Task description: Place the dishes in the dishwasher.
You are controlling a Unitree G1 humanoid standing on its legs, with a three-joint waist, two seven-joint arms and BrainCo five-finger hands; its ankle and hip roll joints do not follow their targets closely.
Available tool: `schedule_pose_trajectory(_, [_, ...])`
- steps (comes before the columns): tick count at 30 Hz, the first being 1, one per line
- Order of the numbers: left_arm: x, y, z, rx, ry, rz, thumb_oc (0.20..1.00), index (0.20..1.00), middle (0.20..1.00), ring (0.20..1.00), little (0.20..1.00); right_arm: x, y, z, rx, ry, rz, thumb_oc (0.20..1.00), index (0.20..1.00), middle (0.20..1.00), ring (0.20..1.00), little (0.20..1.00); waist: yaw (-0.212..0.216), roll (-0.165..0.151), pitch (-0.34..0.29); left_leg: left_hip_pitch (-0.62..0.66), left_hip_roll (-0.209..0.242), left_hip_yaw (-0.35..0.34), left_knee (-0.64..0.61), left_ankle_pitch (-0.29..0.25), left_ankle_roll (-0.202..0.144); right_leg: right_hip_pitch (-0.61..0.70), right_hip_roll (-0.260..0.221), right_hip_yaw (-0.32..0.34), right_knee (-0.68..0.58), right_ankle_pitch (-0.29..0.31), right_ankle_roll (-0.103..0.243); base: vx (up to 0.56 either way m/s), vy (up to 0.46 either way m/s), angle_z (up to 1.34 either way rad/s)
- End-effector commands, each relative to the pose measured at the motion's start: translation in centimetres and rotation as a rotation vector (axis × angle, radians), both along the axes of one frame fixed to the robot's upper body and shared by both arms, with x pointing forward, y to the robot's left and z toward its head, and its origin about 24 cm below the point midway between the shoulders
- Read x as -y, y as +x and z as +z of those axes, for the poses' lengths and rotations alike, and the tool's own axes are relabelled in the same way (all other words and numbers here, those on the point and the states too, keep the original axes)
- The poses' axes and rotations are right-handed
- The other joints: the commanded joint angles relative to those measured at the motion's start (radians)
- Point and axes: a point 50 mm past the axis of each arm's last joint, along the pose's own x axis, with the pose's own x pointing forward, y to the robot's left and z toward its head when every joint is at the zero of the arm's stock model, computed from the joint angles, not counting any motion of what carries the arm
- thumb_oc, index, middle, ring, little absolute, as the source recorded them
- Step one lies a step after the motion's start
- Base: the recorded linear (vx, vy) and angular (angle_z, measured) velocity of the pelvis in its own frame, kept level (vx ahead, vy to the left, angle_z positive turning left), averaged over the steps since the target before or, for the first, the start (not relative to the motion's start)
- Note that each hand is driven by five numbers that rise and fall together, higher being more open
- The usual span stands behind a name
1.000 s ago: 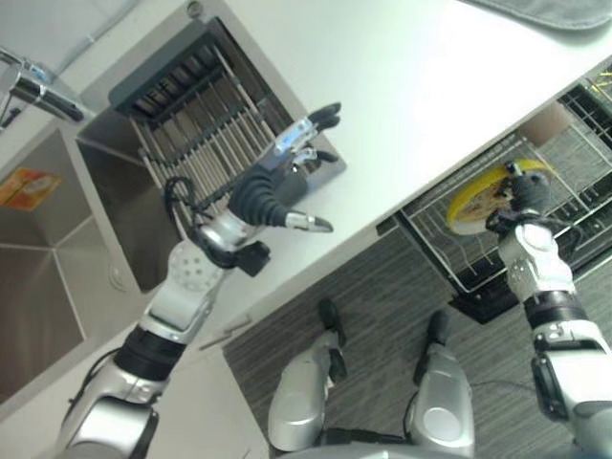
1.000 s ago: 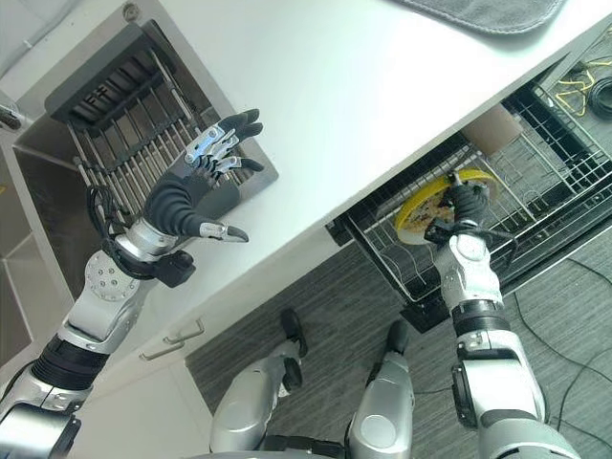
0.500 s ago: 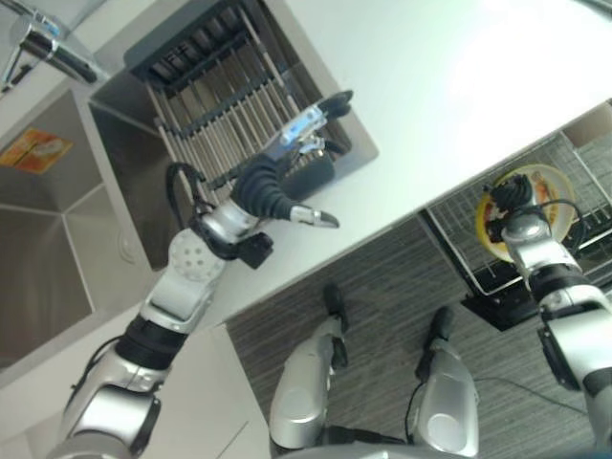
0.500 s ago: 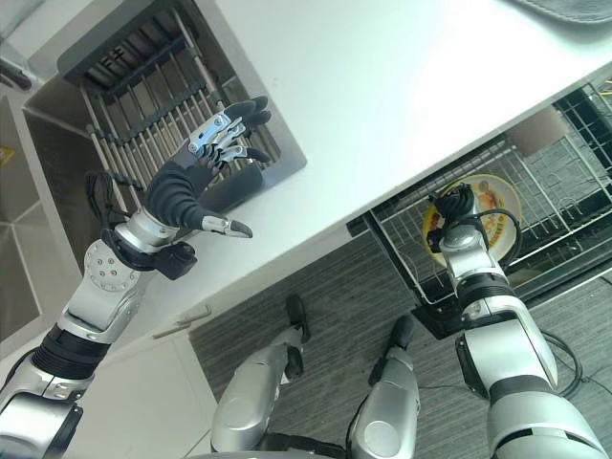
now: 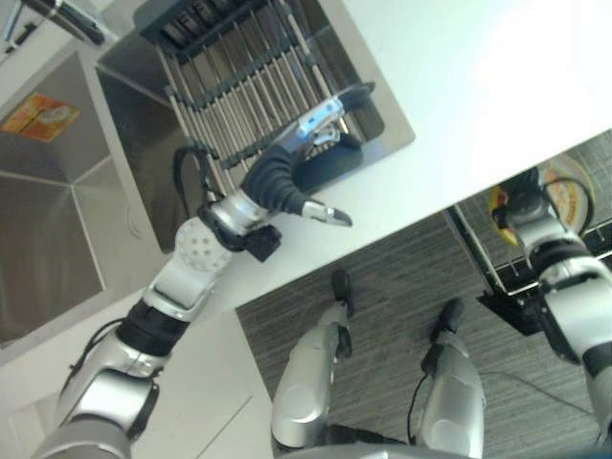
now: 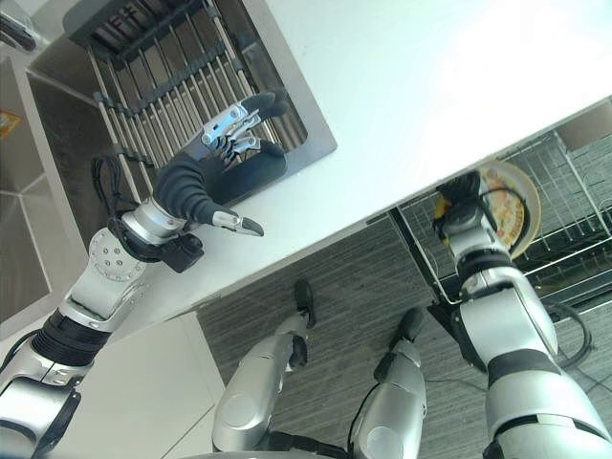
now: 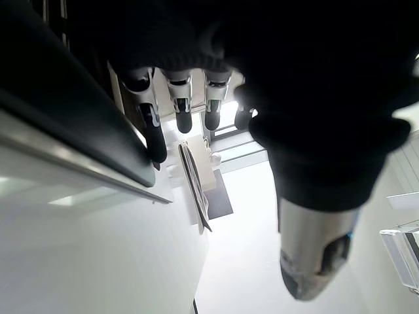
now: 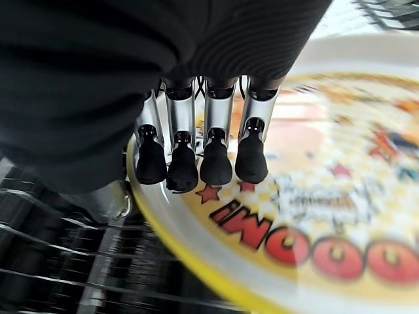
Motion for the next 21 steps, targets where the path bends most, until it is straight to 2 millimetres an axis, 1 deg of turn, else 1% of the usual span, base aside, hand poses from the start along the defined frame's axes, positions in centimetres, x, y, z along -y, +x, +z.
schedule_pose_trajectory(1, [-0.1, -0.9, 1.4, 0.09, -0.115, -0.059, 1.0, 1.0, 1.0, 1.0, 1.0, -0.8, 0.7, 3.8, 0.109, -0.115, 0.036, 0.2, 0.2, 0.2, 0.2, 0.2, 0.049, 0.021, -0.017, -0.083, 0.007, -0.14, 0.016, -0.053, -0.045, -0.084, -0.051, -0.038, 0.035, 0.045, 0.038, -0.01, 0.024, -0.07])
schedule_pose_trajectory(5, [-0.2, -1.0, 1.3, 0.106, -0.12, -0.05, 1.0, 1.0, 1.0, 1.0, 1.0, -1.1, 0.8, 4.8, 0.147, -0.156, 0.06, 0.2, 0.2, 0.2, 0.2, 0.2, 0.058, 0.02, -0.017, -0.095, 0.002, -0.155, 0.014, -0.05, -0.043, -0.095, -0.049, -0.039, 0.036, 0.049, 0.038, 0.0, 0.018, -0.03])
schedule_pose_trajectory(6, [-0.1, -0.9, 1.2, 0.108, -0.117, -0.04, 1.0, 1.0, 1.0, 1.0, 1.0, -1.3, 0.8, 5.6, 0.184, -0.191, 0.058, 0.2, 0.2, 0.2, 0.2, 0.2, 0.061, 0.02, -0.017, -0.098, 0.001, -0.159, 0.012, -0.049, -0.042, -0.098, -0.049, -0.04, 0.036, 0.05, 0.038, 0.0, 0.034, 0.0])
schedule_pose_trajectory(8, [-0.2, -0.8, 1.2, 0.105, -0.117, -0.033, 1.0, 1.0, 1.0, 1.0, 1.0, -1.4, 0.8, 6.1, 0.21, -0.216, 0.055, 0.2, 0.2, 0.2, 0.2, 0.2, 0.063, 0.021, -0.017, -0.1, -0.002, -0.165, 0.011, -0.048, -0.041, -0.099, -0.048, -0.04, 0.036, 0.05, 0.038, 0.0, 0.034, -0.01])
schedule_pose_trajectory(9, [-0.2, -0.8, 1.1, 0.105, -0.117, -0.027, 1.0, 1.0, 1.0, 1.0, 1.0, -1.4, 0.7, 6.8, 0.246, -0.24, 0.044, 0.2, 0.2, 0.2, 0.2, 0.2, 0.065, 0.022, -0.017, -0.103, -0.006, -0.172, 0.01, -0.048, -0.04, -0.101, -0.046, -0.04, 0.035, 0.051, 0.038, -0.01, 0.036, 0.0])
schedule_pose_trajectory(10, [-0.2, -0.8, 1.1, 0.105, -0.116, -0.024, 1.0, 1.0, 1.0, 1.0, 1.0, -1.4, 0.7, 7.1, 0.263, -0.243, 0.036, 0.26, 0.26, 0.26, 0.26, 0.26, 0.067, 0.022, -0.017, -0.104, -0.008, -0.176, 0.008, -0.049, -0.039, -0.101, -0.045, -0.04, 0.034, 0.05, 0.038, -0.01, 0.033, -0.02])
schedule_pose_trajectory(11, [-0.3, -0.8, 1.0, 0.105, -0.117, -0.02, 1.0, 1.0, 1.0, 1.0, 1.0, -1.2, 0.6, 7.3, 0.267, -0.244, 0.021, 1.0, 1.0, 1.0, 1.0, 1.0, 0.067, 0.021, -0.017, -0.105, -0.009, -0.18, 0.008, -0.05, -0.038, -0.101, -0.043, -0.04, 0.034, 0.05, 0.038, 0.0, 0.0, 0.0])
schedule_pose_trajectory(13, [-0.3, -0.9, 0.9, 0.106, -0.119, -0.017, 1.0, 1.0, 1.0, 1.0, 1.0, -0.8, 0.6, 7.2, 0.241, -0.217, -0.004, 1.0, 1.0, 1.0, 1.0, 1.0, 0.069, 0.02, -0.017, -0.109, -0.012, -0.188, 0.008, -0.052, -0.037, -0.104, -0.041, -0.038, 0.033, 0.05, 0.038, 0.0, 0.0, 0.0])
schedule_pose_trajectory(16, [-0.2, -0.8, 0.6, 0.104, -0.118, -0.013, 1.0, 1.0, 1.0, 1.0, 1.0, 0.3, 0.2, 5.8, 0.158, -0.184, -0.112, 1.0, 1.0, 1.0, 1.0, 1.0, 0.073, 0.02, -0.017, -0.112, -0.015, -0.194, 0.002, -0.052, -0.035, -0.107, -0.038, -0.039, 0.029, 0.05, 0.04, 0.0, 0.0, 0.0])
schedule_pose_trajectory(19, [0.2, -0.7, 0.4, 0.105, -0.121, -0.009, 1.0, 1.0, 1.0, 1.0, 1.0, 1.6, -0.5, 4.4, 0.098, -0.208, -0.259, 1.0, 1.0, 1.0, 1.0, 1.0, 0.074, 0.023, -0.017, -0.117, -0.018, -0.196, -0.004, -0.051, -0.031, -0.11, -0.037, -0.041, 0.024, 0.056, 0.041, 0.0, 0.0, 0.0])
schedule_pose_trajectory(21, [0.4, -0.8, 0.2, 0.105, -0.126, -0.008, 1.0, 1.0, 1.0, 1.0, 1.0, 2.1, -0.8, 3.5, 0.083, -0.16, -0.306, 1.0, 1.0, 1.0, 1.0, 1.0, 0.075, 0.027, -0.017, -0.115, -0.019, -0.196, -0.011, -0.05, -0.028, -0.11, -0.036, -0.041, 0.02, 0.058, 0.042, -0.02, 0.031, -0.02])
